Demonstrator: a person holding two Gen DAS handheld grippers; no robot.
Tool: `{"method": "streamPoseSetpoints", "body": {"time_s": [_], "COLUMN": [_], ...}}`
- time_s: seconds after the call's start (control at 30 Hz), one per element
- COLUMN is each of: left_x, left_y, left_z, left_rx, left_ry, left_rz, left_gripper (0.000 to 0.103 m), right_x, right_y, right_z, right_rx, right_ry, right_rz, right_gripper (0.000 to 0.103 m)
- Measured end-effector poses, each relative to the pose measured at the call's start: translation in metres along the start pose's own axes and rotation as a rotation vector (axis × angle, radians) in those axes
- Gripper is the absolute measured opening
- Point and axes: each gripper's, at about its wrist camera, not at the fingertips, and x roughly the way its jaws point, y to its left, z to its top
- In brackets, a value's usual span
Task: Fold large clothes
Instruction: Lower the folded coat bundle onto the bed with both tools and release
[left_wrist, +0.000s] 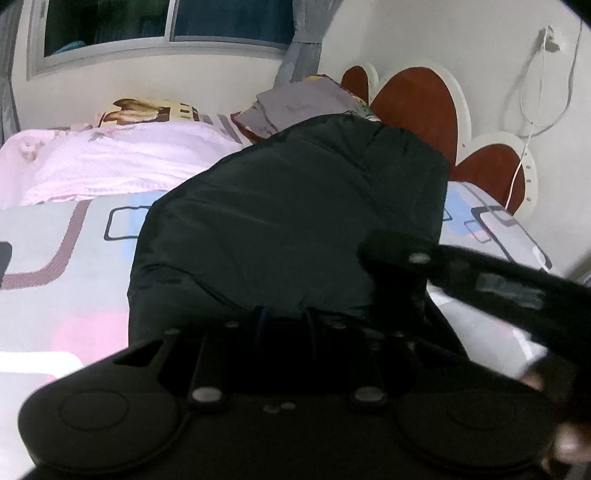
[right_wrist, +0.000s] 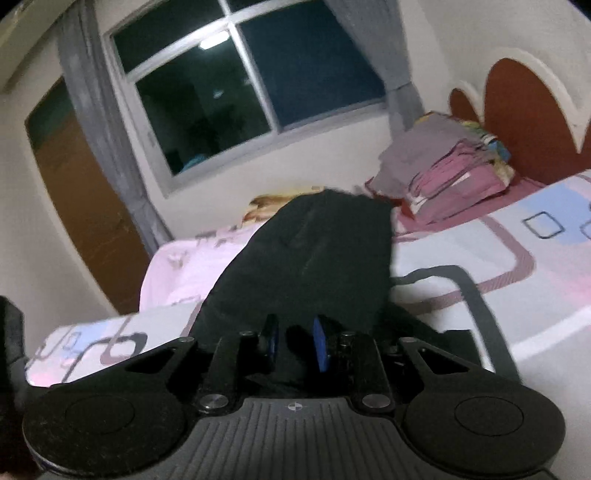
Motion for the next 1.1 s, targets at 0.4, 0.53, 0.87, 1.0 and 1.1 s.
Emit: {"method": "streamPoseSetpoints", "body": {"time_s": [0.4,0.53,0.87,1.0,1.1], "left_x": [0.021,0.045,0.044,0.021,0.001], "left_y": [0.017,0.004,0.004,0.014,0.03], "left_z": [0.022,0.019,0.016,0.022,0.033], "left_rx": [-0.037,0.003,0.049,0.017,-0.056], "left_ry": [-0.017,0.027,0.068,0.021,-0.079], "left_rz": [0.088,0.097,0.049,-0.008,0.012], "left_gripper": [0.021,0.02,0.02,0.02,0.019], "right_x": [0.029,0.044,0.031,0.013,0.011], "right_y": [-0.013,-0.03,-0.05,-0.03,-0.02], "right_z": [-0.012,-0.026,-0.024,-0.01,0.001], "right_rx": [0.019,0.029,0.109,0.043,0.017], "right_ry": [0.126,0.155,0.174,0.107,0.068], "right_rz": [-0.111,-0.14,-0.096,-0.115,-0.106], "right_gripper": [0.015,0.005,0.0,0.0,0.0]}}
